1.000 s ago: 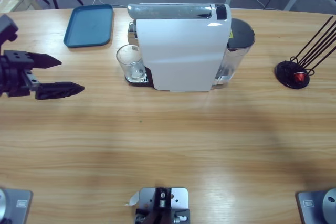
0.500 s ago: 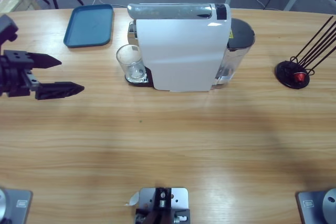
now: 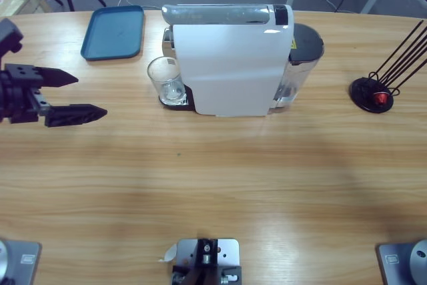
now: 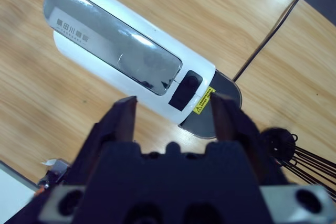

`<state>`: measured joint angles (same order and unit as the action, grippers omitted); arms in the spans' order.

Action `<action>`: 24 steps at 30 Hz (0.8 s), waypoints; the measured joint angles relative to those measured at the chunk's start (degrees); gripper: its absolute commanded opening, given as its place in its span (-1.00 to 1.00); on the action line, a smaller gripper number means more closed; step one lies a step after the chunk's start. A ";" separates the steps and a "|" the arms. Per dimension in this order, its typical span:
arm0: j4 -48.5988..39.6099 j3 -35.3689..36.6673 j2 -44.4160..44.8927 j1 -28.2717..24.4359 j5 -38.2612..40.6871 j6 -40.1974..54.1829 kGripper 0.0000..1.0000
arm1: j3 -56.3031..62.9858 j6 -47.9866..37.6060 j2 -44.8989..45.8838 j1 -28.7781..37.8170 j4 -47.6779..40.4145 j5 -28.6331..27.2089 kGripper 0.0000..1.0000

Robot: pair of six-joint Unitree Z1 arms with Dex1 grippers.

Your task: Pour coffee

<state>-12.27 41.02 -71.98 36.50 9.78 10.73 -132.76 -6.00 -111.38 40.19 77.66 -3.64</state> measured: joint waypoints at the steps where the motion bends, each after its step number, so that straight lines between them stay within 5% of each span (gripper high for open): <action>1: 0.00 0.00 0.00 0.00 0.00 0.00 1.00 | 0.00 0.00 0.00 0.00 0.00 0.29 1.00; 17: 0.00 -0.03 0.07 0.00 0.00 0.00 1.00 | 3.34 -0.01 3.11 0.01 0.72 3.41 1.00; 24: 0.00 -0.53 0.96 0.00 0.00 0.00 1.00 | 27.56 -1.52 16.61 0.05 -11.26 5.18 1.00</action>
<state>-12.27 40.49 -71.01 36.50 9.78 10.73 -105.20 -7.52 -94.77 40.24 66.40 1.54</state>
